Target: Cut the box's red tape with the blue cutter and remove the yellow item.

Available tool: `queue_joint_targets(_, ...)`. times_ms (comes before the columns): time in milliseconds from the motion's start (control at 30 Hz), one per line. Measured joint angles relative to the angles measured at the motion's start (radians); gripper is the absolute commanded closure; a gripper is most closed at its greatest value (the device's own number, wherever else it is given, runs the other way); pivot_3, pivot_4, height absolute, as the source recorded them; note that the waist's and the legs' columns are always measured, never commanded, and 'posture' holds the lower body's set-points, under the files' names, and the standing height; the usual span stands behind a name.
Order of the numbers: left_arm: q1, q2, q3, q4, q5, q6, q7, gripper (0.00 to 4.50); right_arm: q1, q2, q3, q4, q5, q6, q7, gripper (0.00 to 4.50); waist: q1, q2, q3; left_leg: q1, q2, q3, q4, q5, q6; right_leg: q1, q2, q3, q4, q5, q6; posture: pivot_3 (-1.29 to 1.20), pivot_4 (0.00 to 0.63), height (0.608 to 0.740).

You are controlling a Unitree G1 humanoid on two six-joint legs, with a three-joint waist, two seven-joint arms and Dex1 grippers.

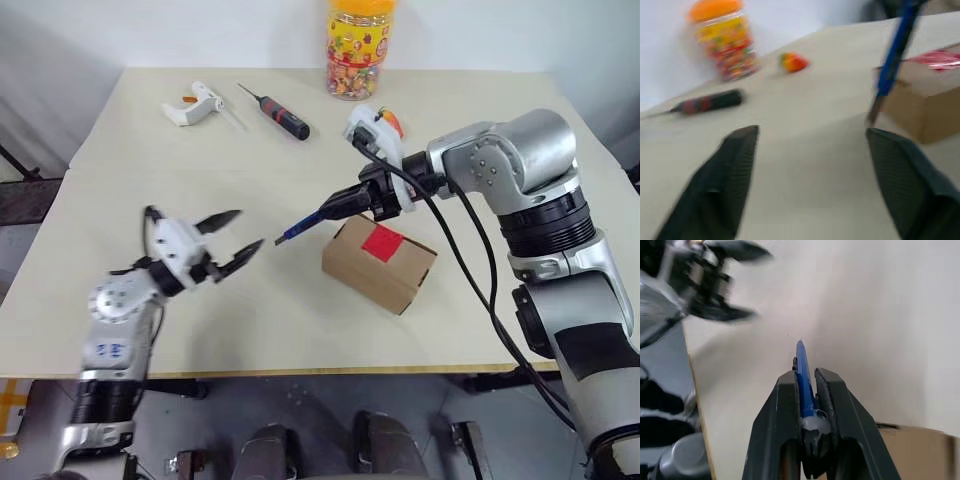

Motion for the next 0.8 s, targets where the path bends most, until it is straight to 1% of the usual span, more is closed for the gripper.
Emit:
queue_joint_targets(33,0.013,0.013,0.025,-0.017,-0.023,0.026,-0.001,0.0,0.0,-0.004,-0.006,0.0,0.0,0.0,-0.005,4.33,0.0,0.0,0.0,0.0,0.0,0.0,0.0,0.0,0.0,0.0,0.0,0.0,0.0,0.0,0.0,0.0,0.15,0.74)
queue_joint_targets(133,0.106,0.042,0.09,-0.102,-0.106,0.117,-0.021,0.0,0.0,-0.007,-0.024,0.0,0.001,0.002,-0.016,4.33,0.0,0.0,0.0,0.0,0.0,0.0,0.0,0.0,0.0,0.0,0.0,0.001,-0.001,0.0,0.0,0.0,0.15,0.74)
queue_joint_targets(233,0.247,0.058,0.088,-0.241,-0.203,0.251,-0.056,0.0,0.001,-0.035,-0.061,0.0,0.001,0.003,-0.032,4.33,0.005,0.0,0.001,-0.001,-0.001,-0.002,0.0,0.0,-0.001,0.0,0.0,0.001,0.0,0.0,0.0,0.0,0.15,0.74)
queue_joint_targets(300,0.262,0.057,0.072,-0.306,-0.242,0.308,-0.053,0.0,0.002,-0.039,-0.078,0.0,0.002,0.003,-0.039,4.33,0.011,0.0,0.001,-0.002,-0.001,-0.004,0.001,0.0,-0.001,0.0,0.0,0.002,-0.001,0.0,0.0,0.0,0.15,0.74)
queue_joint_targets(400,0.246,0.047,0.015,-0.414,-0.271,0.386,-0.014,0.0,0.016,-0.065,-0.117,-0.001,0.003,0.002,-0.052,4.33,0.022,0.0,0.001,-0.002,-0.001,-0.003,0.001,0.0,0.0,0.001,0.0,0.003,-0.001,0.0,0.0,0.0,0.15,0.74)
queue_joint_targets(500,0.226,0.052,-0.056,-0.485,-0.266,0.461,0.03,0.0,0.025,-0.101,-0.157,-0.002,0.003,0.002,-0.066,4.33,0.024,0.0,0.001,-0.001,-0.001,-0.002,0.0,0.0,-0.001,0.001,0.001,0.002,-0.001,0.0,0.0,0.0,0.15,0.74)
queue_joint_targets(567,0.185,0.022,-0.099,-0.506,-0.267,0.493,0.061,0.0,0.034,-0.128,-0.189,-0.01,0.003,0.003,-0.082,4.33,0.026,0.001,0.001,-0.001,-0.001,-0.002,0.0,0.0,-0.001,0.001,0.001,0.002,-0.002,0.0,0.0,0.0,0.15,0.74)
queue_joint_targets(633,0.109,-0.03,-0.159,-0.516,-0.268,0.531,0.107,0.0,0.06,-0.16,-0.228,-0.041,0.004,0.006,-0.102,4.33,0.034,0.001,0.001,-0.002,-0.002,-0.003,0.001,0.0,0.0,0.001,0.001,0.002,-0.001,0.0,0.0,0.0,0.15,0.74)
queue_joint_targets(667,0.067,-0.051,-0.2,-0.52,-0.26,0.554,0.128,0.38,0.079,-0.182,-0.248,-0.069,0.009,0.018,-0.113,4.33,0.036,0.001,0.001,-0.002,-0.002,-0.002,0.001,0.0,0.0,0.001,0.001,0.002,-0.002,0.0,0.0,0.0,0.15,0.74)
queue_joint_targets(700,0.024,-0.068,-0.231,-0.521,-0.247,0.57,0.147,0.57,0.102,-0.201,-0.271,-0.097,0.014,0.028,-0.12,4.33,0.038,0.001,0.001,-0.002,-0.002,-0.003,0.001,0.0,0.0,0.001,0.0,0.002,-0.002,0.0,0.0,0.0,0.15,0.74)
queue_joint_targets(800,-0.12,-0.108,-0.33,-0.484,-0.186,0.613,0.186,1.45,0.168,-0.248,-0.345,-0.194,0.041,0.081,-0.146,4.33,0.048,0.001,0.001,-0.002,-0.002,-0.001,0.001,0.0,0.0,0.001,0.001,0.002,-0.003,0.0,0.0,0.0,0.15,0.74)
